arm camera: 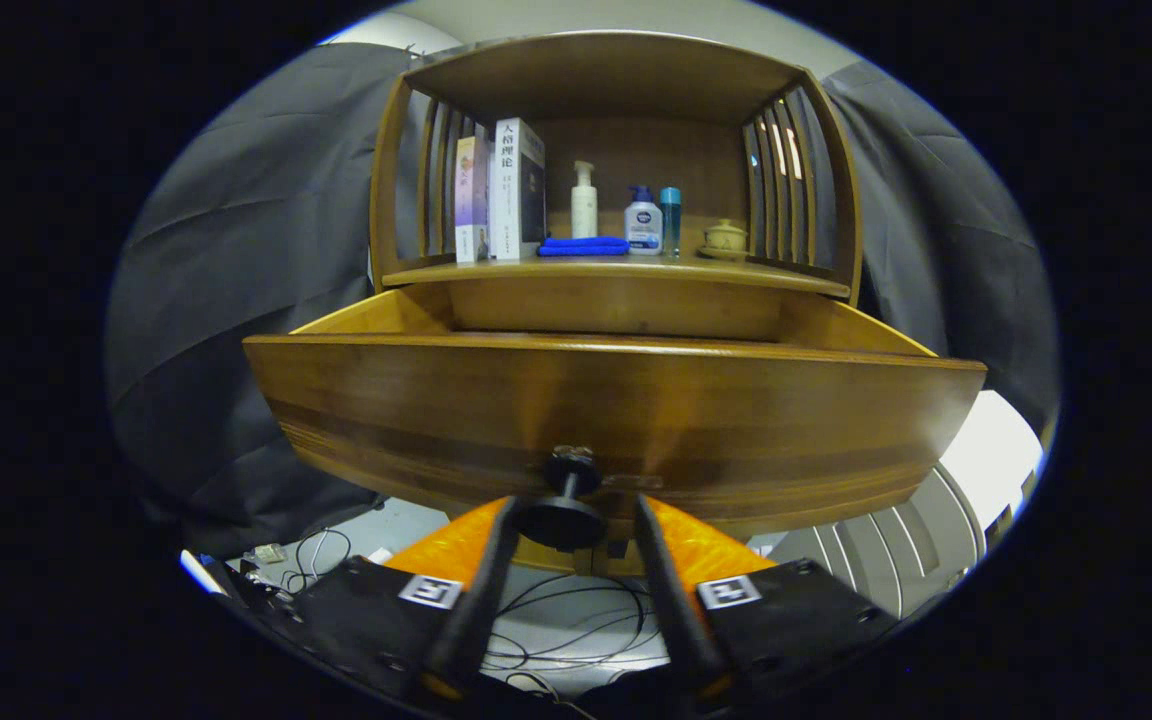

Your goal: Pull open the drawer, take out the items inside it, and place them on the countertop above the cabinet.

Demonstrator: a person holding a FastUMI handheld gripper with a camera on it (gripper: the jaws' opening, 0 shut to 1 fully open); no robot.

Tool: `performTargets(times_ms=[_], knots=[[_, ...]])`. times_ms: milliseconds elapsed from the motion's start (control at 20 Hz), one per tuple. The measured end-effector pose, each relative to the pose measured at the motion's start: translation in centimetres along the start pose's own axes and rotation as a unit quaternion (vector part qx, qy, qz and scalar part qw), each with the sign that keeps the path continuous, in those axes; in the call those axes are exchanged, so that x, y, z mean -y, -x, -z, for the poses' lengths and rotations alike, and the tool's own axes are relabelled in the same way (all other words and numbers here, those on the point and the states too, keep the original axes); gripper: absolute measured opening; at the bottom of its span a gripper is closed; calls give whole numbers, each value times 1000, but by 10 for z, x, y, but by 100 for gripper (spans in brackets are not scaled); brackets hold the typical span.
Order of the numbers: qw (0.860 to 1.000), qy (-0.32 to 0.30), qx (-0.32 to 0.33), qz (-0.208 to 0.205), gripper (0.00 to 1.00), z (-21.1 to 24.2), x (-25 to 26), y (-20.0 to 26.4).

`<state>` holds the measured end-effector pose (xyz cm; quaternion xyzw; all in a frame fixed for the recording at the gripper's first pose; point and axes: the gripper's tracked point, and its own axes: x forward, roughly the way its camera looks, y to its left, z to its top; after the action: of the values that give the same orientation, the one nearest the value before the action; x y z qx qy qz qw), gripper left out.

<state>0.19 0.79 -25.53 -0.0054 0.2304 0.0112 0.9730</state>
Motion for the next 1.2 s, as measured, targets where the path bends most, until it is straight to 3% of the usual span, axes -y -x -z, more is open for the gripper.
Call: performTargets(times_ms=[150, 350, 500, 700, 1200], knots=[[1000, -15, 3, -8, 100, -11, 6, 18], [1000, -18, 19, -8, 100, -45, 15, 43], [999, -21, 30, -32, 99, -73, 13, 60], [999, 17, 37, -33, 99, -110, 19, 69], [996, 60, 50, -39, 99, -208, 19, 18]])
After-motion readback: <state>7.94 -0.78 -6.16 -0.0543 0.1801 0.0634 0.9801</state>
